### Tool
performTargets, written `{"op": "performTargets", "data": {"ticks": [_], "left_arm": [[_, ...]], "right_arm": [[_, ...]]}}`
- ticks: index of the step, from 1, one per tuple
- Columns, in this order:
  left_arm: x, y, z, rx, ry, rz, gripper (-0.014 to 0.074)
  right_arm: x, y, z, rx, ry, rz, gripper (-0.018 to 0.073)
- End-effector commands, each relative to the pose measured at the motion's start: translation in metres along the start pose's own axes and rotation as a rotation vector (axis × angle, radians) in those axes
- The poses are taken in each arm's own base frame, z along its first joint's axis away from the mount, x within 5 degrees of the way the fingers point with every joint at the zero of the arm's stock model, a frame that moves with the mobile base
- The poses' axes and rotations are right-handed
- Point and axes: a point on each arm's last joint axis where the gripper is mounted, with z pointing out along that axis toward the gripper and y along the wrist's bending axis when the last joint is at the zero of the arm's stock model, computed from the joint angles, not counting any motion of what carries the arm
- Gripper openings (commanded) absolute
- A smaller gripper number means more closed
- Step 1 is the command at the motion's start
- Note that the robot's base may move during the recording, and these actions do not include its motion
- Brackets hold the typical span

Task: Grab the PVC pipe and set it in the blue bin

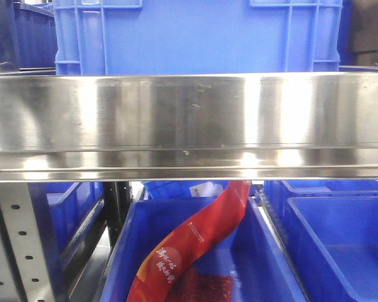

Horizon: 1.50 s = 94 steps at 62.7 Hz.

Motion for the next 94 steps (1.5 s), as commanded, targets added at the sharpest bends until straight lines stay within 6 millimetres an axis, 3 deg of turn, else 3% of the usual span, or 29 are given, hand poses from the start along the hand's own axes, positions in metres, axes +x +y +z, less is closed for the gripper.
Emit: {"op": "performTargets", "data": {"ticks": [1,13,34,86,94], "left_arm": [[0.012,0.007,-0.018,-0.043,-0.039,-0.020,-0.0111],[0.029,0.016,-0.048,-0.124,-0.124,-0.021,-0.0111],[0.025,0.014,-0.074,-0.142,-0.252,-0.009,-0.0111],[0.024,0.013,-0.076,-0.141,-0.265,-0.008,-0.0111],[0.024,0.013,-0.076,-0.141,-0.265,-0.008,-0.0111]], "right_arm": [[0.013,-0.004,-0.012,0.019,0.012,-0.030,-0.0168],[0.026,-0.008,-0.037,0.054,0.001,-0.028,-0.0168],[0.010,-0.006,-0.075,0.031,-0.180,-0.025,-0.0169],[0.010,-0.008,-0.080,0.053,-0.176,-0.022,-0.0169],[0.011,-0.008,-0.080,0.062,-0.171,-0.131,-0.0169]]}}
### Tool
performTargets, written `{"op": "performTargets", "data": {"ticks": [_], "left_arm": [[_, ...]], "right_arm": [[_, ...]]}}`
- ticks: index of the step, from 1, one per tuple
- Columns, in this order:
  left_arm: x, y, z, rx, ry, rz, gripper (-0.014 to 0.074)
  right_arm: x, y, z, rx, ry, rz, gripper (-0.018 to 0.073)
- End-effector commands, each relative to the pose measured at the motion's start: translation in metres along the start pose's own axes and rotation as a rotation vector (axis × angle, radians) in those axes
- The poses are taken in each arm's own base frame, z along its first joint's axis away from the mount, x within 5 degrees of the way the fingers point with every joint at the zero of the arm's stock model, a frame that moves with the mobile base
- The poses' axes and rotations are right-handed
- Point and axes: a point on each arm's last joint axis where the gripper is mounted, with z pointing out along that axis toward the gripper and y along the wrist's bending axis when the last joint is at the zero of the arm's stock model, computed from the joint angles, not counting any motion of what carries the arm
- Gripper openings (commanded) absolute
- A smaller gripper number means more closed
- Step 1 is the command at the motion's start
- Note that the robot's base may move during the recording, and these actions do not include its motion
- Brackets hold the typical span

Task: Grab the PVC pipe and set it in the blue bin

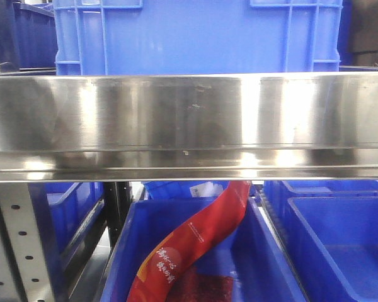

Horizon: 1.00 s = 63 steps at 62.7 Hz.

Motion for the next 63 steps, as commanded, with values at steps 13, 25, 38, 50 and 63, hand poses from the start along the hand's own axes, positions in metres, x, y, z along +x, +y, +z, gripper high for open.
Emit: {"op": "performTargets", "data": {"ticks": [13,25,38,50,63], "left_arm": [[-0.001,0.000,-0.001,-0.004,-0.020,-0.014,-0.0111],[-0.001,0.000,-0.001,-0.004,-0.020,-0.014,-0.0111],[-0.001,0.000,-0.001,-0.004,-0.020,-0.014,-0.0111],[-0.001,0.000,-0.001,-0.004,-0.020,-0.014,-0.0111],[-0.001,0.000,-0.001,-0.004,-0.020,-0.014,-0.0111]], "right_arm": [[0.025,-0.006,-0.016,0.037,0.126,-0.127,-0.0169],[0.052,-0.007,-0.027,0.046,0.035,-0.138,-0.0169],[0.078,-0.012,-0.029,0.102,-0.080,-0.122,-0.0169],[0.115,-0.017,-0.030,0.148,0.000,-0.072,-0.0169],[0.114,-0.016,-0.039,0.147,-0.052,-0.076,-0.0169]]}}
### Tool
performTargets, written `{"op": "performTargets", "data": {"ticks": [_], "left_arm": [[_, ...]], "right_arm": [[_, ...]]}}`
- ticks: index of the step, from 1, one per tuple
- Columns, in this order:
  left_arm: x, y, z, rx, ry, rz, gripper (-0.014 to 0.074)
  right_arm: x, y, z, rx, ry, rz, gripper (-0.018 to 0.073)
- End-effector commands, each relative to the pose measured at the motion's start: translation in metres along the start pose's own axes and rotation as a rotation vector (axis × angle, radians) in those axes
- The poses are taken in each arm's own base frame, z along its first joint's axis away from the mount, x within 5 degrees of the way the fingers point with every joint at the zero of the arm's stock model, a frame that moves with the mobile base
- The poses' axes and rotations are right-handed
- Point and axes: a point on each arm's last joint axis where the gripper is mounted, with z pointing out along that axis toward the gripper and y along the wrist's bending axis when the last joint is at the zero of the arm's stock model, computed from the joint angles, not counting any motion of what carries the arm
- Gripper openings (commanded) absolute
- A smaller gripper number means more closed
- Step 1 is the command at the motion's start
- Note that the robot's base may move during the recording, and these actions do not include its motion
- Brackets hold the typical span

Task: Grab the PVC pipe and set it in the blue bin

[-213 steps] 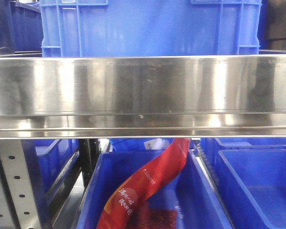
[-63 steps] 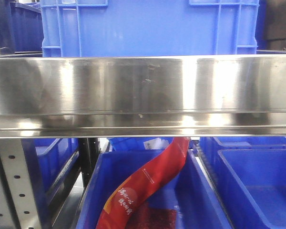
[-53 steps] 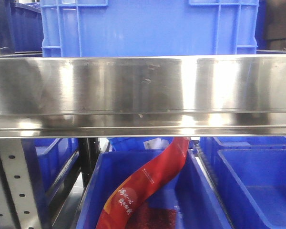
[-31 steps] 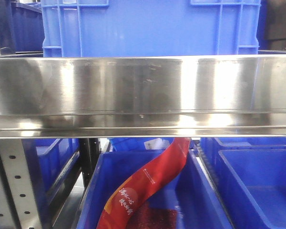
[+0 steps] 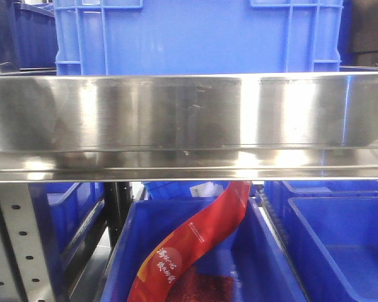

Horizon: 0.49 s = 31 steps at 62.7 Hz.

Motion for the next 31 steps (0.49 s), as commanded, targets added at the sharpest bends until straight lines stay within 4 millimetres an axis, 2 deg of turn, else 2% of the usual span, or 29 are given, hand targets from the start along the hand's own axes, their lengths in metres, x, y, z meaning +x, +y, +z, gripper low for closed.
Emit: {"op": "performTargets", "data": {"ticks": [1,13,31], "left_arm": [[-0.0013,0.0003,-0.0011,-0.004,-0.020,-0.014,-0.0111],[-0.0014,0.0003,-0.0013,-0.004,-0.020,-0.014,-0.0111],[-0.0014,0.0003,-0.0013,-0.004,-0.020,-0.014,-0.0111]], "right_arm": [[-0.0023,-0.0004,-0.0057,0.007,-0.046,-0.001,-0.0169],[0.0023,-0.0003,-0.0071,0.005,-0.001,0.000,-0.0169],[-0.0003,-0.0003,-0.0071,0.004,-0.030,0.000,-0.0169]]}}
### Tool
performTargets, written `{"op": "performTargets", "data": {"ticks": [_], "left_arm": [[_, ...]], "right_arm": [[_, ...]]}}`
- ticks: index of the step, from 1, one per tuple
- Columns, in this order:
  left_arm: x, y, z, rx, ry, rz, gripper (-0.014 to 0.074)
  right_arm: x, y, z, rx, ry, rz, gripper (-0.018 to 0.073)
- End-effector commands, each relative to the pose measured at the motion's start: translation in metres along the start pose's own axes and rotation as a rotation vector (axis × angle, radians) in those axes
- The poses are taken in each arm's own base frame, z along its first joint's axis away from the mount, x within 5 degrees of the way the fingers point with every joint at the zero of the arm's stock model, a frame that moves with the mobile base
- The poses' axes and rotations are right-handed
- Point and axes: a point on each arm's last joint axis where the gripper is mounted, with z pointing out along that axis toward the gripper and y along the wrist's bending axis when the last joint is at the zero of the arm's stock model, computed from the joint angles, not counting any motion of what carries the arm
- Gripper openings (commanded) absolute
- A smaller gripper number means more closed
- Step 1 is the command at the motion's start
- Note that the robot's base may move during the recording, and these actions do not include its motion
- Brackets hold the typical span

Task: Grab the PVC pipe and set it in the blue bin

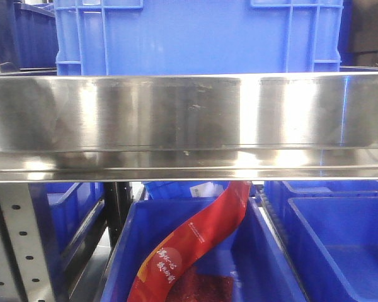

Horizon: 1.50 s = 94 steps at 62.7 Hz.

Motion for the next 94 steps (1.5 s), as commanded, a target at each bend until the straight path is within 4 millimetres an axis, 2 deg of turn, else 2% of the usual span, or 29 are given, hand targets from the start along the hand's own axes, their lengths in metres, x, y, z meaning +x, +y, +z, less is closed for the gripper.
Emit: {"op": "performTargets", "data": {"ticks": [1,77,86,94], "left_arm": [[-0.001,0.000,-0.001,-0.004,-0.019,-0.014,-0.0111],[-0.001,0.000,-0.003,-0.003,-0.024,-0.014,-0.0111],[0.007,0.002,-0.008,-0.010,-0.034,0.053,-0.0111],[0.030,0.005,-0.012,-0.021,0.003,0.147,-0.0111]], "right_arm": [[-0.003,0.000,-0.001,0.002,-0.035,0.001,-0.0169],[-0.005,0.000,-0.001,0.001,-0.058,0.001,-0.0169],[-0.005,0.000,-0.001,0.001,-0.058,0.001,-0.0169],[-0.005,0.000,-0.001,0.001,-0.058,0.001,-0.0169]]}}
